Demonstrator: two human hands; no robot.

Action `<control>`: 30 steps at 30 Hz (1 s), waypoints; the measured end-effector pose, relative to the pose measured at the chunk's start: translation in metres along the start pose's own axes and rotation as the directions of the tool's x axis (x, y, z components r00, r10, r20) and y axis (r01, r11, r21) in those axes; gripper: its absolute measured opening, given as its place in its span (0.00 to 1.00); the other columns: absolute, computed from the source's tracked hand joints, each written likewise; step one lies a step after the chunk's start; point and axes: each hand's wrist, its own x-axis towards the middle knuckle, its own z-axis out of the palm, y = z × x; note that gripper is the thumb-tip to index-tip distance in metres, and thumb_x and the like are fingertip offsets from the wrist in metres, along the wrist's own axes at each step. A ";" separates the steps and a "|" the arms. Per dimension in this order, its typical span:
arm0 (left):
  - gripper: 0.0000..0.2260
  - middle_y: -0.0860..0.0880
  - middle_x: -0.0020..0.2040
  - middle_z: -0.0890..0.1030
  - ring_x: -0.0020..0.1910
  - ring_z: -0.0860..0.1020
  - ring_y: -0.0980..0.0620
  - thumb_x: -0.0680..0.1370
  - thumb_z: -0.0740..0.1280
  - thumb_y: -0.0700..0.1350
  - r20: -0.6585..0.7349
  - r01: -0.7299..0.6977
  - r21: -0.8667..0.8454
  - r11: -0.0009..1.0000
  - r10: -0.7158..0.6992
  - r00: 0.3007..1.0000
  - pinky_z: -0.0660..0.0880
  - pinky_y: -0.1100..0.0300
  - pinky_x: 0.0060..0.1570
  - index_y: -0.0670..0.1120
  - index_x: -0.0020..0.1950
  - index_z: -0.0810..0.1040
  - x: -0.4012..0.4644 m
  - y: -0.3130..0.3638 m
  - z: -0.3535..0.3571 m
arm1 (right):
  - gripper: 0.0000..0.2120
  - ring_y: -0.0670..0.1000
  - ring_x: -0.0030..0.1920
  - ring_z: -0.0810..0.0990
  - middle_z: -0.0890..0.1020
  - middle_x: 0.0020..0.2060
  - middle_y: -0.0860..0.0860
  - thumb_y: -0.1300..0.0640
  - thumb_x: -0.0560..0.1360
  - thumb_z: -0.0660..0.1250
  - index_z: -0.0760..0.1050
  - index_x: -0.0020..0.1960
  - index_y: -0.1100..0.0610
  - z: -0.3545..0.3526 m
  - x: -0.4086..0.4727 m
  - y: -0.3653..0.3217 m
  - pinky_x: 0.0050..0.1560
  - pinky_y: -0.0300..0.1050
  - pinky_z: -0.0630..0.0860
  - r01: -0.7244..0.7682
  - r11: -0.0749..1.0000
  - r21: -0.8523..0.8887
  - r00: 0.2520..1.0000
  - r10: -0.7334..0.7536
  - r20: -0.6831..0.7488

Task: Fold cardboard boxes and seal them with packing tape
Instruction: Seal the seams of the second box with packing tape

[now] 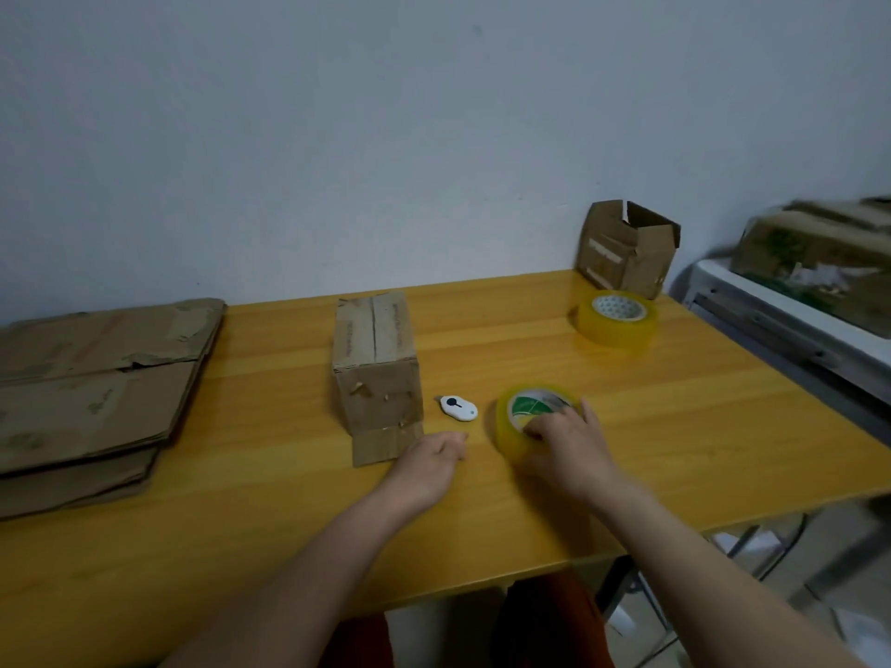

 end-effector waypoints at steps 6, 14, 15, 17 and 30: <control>0.24 0.49 0.74 0.66 0.72 0.65 0.52 0.82 0.55 0.35 -0.136 -0.078 -0.150 0.986 0.058 0.989 0.65 0.62 0.64 0.48 0.77 0.59 -0.007 0.003 -0.027 | 0.09 0.52 0.50 0.80 0.83 0.47 0.55 0.66 0.69 0.74 0.82 0.49 0.60 -0.016 -0.013 0.002 0.51 0.46 0.76 0.056 0.565 0.823 0.992 -0.122 0.016; 0.25 0.46 0.72 0.69 0.72 0.67 0.51 0.80 0.52 0.28 -0.145 -0.142 -0.210 0.967 0.112 0.983 0.64 0.57 0.71 0.43 0.76 0.63 -0.014 0.016 -0.064 | 0.16 0.52 0.56 0.81 0.84 0.53 0.52 0.64 0.68 0.72 0.82 0.55 0.59 -0.031 -0.020 -0.015 0.56 0.42 0.77 0.084 0.352 0.932 0.926 -0.373 0.058; 0.25 0.46 0.72 0.70 0.71 0.68 0.50 0.80 0.52 0.28 -0.139 -0.135 -0.218 0.967 0.106 0.985 0.65 0.56 0.71 0.42 0.75 0.63 -0.015 0.016 -0.068 | 0.16 0.53 0.56 0.80 0.84 0.53 0.52 0.65 0.68 0.72 0.81 0.56 0.59 -0.031 -0.020 -0.016 0.56 0.42 0.77 0.078 0.343 0.936 0.920 -0.387 0.064; 0.23 0.47 0.69 0.72 0.69 0.70 0.51 0.80 0.55 0.29 -0.104 -0.117 -0.231 0.966 0.095 0.990 0.67 0.58 0.69 0.42 0.74 0.65 -0.017 0.017 -0.074 | 0.16 0.54 0.57 0.80 0.84 0.54 0.53 0.66 0.69 0.72 0.81 0.56 0.60 -0.032 -0.019 -0.016 0.57 0.42 0.76 0.076 0.332 0.940 0.907 -0.416 0.073; 0.17 0.39 0.63 0.78 0.61 0.77 0.39 0.83 0.55 0.46 0.158 0.121 -0.673 0.730 -0.018 0.987 0.73 0.43 0.64 0.45 0.70 0.71 -0.026 -0.007 -0.081 | 0.36 0.59 0.53 0.78 0.79 0.55 0.67 0.51 0.60 0.81 0.75 0.60 0.68 -0.031 -0.005 -0.029 0.53 0.45 0.78 -0.097 0.049 0.994 0.866 -0.488 0.109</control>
